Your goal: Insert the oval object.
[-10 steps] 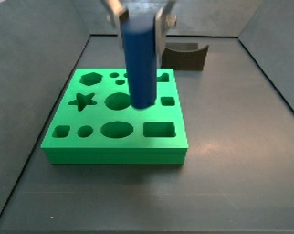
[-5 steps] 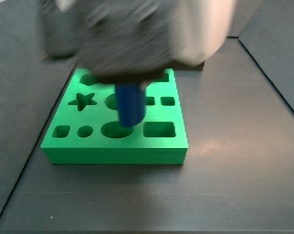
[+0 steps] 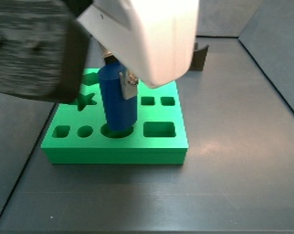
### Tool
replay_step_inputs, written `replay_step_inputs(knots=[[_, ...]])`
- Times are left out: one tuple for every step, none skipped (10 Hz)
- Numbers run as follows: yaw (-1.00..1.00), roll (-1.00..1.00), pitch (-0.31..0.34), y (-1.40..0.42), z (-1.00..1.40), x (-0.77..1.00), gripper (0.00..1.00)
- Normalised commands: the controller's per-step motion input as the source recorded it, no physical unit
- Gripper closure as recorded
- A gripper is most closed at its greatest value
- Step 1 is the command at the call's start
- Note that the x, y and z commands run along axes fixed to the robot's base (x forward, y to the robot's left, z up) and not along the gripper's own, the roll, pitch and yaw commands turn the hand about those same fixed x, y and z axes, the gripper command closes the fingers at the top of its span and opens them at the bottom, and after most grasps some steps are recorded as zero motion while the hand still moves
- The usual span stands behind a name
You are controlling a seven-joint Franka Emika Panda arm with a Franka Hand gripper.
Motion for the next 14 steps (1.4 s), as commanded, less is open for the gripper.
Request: replay_step_inputs(knots=[[-1.0, 0.01, 0.0, 0.0, -0.03, 0.0, 1.0], [-1.0, 0.0, 0.0, 0.0, -0.21, 0.0, 1.0], [-0.84, -0.01, 0.023, -0.14, -0.1, -0.05, 1.0], [-0.78, -0.04, 0.0, -0.14, -0.08, -0.14, 1.0], [-0.69, -0.08, 0.0, -0.16, -0.16, -0.24, 1.0], [-0.6, -0.09, 0.0, -0.05, -0.2, -0.18, 1.0], [-0.31, 0.0, 0.0, 0.0, -0.23, 0.0, 1.0], [-0.13, 0.02, 0.0, 0.0, -0.27, 0.05, 1.0], [-0.11, 0.0, 0.009, 0.0, -0.47, 0.28, 1.0], [-0.16, 0.0, 0.0, -0.01, -0.57, 0.34, 1.0], [-0.34, 0.0, 0.0, -0.07, -0.65, 0.39, 1.0], [-0.4, 0.12, 0.0, -0.06, -0.71, 0.29, 1.0], [-0.21, -0.08, -0.139, 0.01, -0.82, 0.0, 1.0], [0.0, -0.18, -0.166, 0.11, -0.68, 0.0, 1.0]])
